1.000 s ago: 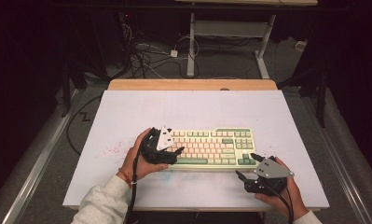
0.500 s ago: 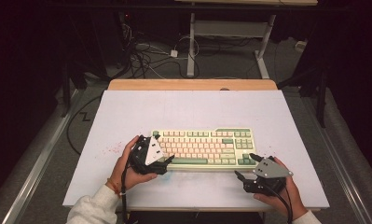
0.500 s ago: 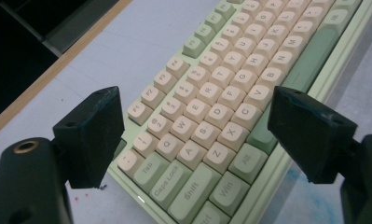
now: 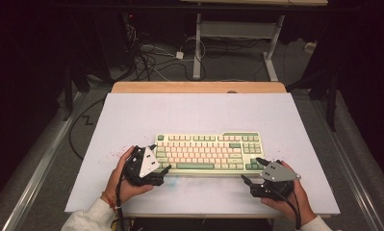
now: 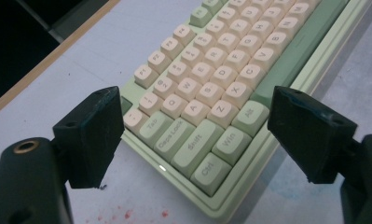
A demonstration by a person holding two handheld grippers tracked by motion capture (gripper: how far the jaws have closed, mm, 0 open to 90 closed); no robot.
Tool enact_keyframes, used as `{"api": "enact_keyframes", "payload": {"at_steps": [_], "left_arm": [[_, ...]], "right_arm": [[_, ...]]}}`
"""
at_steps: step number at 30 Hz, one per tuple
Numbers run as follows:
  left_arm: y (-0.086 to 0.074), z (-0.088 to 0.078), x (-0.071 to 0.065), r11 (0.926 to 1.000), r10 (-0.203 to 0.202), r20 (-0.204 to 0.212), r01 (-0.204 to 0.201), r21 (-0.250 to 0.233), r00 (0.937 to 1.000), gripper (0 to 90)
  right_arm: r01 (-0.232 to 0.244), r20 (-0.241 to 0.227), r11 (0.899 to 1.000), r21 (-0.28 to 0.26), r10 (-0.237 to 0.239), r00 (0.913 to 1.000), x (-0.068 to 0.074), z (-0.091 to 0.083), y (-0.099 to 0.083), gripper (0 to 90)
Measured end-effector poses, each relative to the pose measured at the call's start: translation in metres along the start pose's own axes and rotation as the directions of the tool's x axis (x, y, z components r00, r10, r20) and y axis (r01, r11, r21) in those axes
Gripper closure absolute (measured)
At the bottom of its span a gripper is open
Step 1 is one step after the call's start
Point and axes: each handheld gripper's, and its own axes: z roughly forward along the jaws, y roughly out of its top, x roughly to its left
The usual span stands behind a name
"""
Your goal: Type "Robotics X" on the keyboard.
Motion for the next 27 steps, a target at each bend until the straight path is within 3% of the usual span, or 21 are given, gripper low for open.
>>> {"api": "enact_keyframes", "payload": {"at_steps": [9, 15, 20, 27], "left_arm": [[-0.015, -0.009, 0.002, 0.9992, -0.033, 0.011, 0.032, 0.022, 0.9994, 17.5], [-0.024, -0.011, 0.002, 0.9980, -0.035, 0.005, 0.035, 0.053, 0.9994, 17.5], [-0.028, -0.015, 0.005, 0.9971, -0.049, 0.000, 0.049, 0.058, 0.9988, 17.5], [-0.029, -0.014, 0.006, 0.9962, -0.054, 0.006, 0.053, 0.069, 0.9985, 17.5]], "right_arm": [[-0.011, -0.009, 1.000, -0.022, 0.010, 0.9999, -0.001, 0.008, 0.012, 29.5], [-0.022, -0.048, 0.999, -0.028, 0.020, 0.9986, -0.003, 0.017, 0.021, 36.1], [-0.024, -0.076, 0.999, -0.023, 0.022, 0.9969, -0.002, 0.025, 0.031, 50.8], [-0.007, -0.129, 1.000, 0.005, 0.008, 0.9916, 0.003, 0.048, 0.052, 79.0]]}}
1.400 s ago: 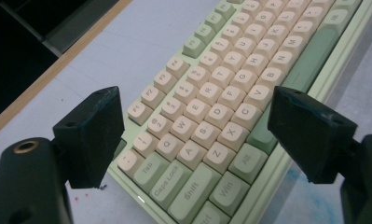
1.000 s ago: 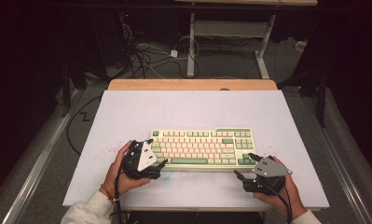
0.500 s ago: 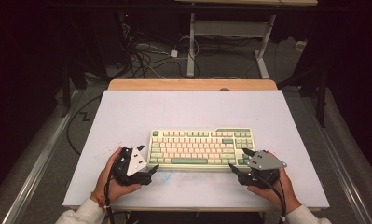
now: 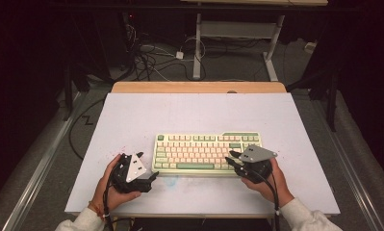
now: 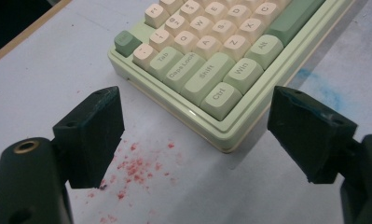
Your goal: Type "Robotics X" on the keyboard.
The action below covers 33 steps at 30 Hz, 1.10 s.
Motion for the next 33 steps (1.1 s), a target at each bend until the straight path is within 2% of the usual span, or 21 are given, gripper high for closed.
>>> {"api": "enact_keyframes", "payload": {"at_steps": [6, 13, 18, 33], "left_arm": [[-0.002, 0.004, -0.003, 0.9997, 0.006, 0.016, -0.006, 0.024, 0.9999, 17.7], [-0.003, 0.004, -0.003, 0.9998, -0.005, 0.026, 0.004, 0.021, 0.9996, 17.7], [-0.003, 0.007, -0.005, 0.9993, 0.002, 0.037, -0.004, 0.038, 0.9993, 17.7], [-0.004, 0.009, -0.005, 0.9988, 0.007, 0.053, -0.010, 0.047, 0.9986, 17.7]], "right_arm": [[-0.004, -0.040, 0.999, 0.048, 0.006, 0.9992, 0.000, 0.026, 0.012, 88.9], [-0.009, -0.048, 0.998, 0.069, 0.013, 0.9988, -0.001, 0.048, 0.024, 90.0], [-0.001, -0.047, 0.996, 0.089, 0.006, 0.9989, -0.001, 0.062, 0.028, 90.0], [0.019, -0.047, 0.992, 0.127, -0.013, 0.9988, 0.003, 0.081, 0.037, 90.0]]}}
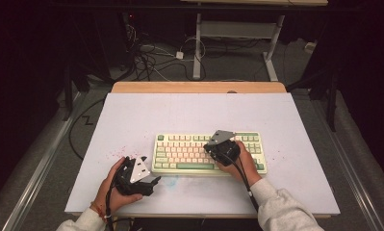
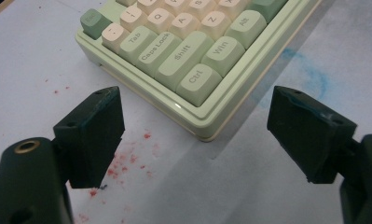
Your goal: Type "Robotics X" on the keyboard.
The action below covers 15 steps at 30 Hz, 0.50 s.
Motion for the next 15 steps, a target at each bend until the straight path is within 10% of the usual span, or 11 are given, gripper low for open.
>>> {"api": "enact_keyframes", "payload": {"at_steps": [15], "left_arm": [[0.0001, 0.0002, 0.0001, 1.0000, 0.004, 0.006, -0.004, 0.008, 1.0000, 17.7]], "right_arm": [[-0.017, 0.003, 1.000, 0.006, 0.017, 0.9999, -0.0013, -0.0023, 0.0024, 90.0]]}}
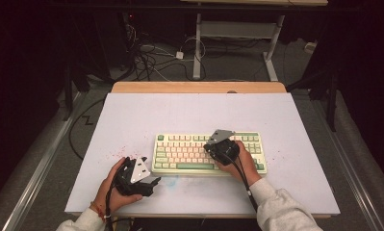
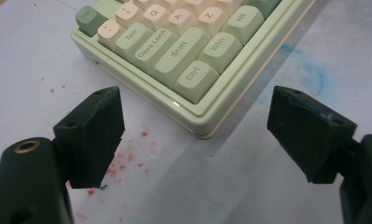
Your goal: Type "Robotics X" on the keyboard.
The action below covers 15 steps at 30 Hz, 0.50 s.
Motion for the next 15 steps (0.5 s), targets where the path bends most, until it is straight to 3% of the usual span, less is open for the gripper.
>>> {"api": "enact_keyframes", "payload": {"at_steps": [8, 15], "left_arm": [[0.000, 0.000, 0.000, 0.9999, 0.008, 0.006, -0.008, 0.012, 1.0000, 17.8], [0.001, 0.001, -0.001, 0.9994, 0.027, 0.004, -0.027, 0.021, 0.9996, 17.9]], "right_arm": [[-0.024, 0.006, 0.997, -0.069, 0.024, 0.9997, -0.003, -0.012, 0.000, 80.6], [-0.020, -0.005, 0.991, -0.134, 0.020, 0.9998, -0.002, -0.024, 0.000, 56.4]]}}
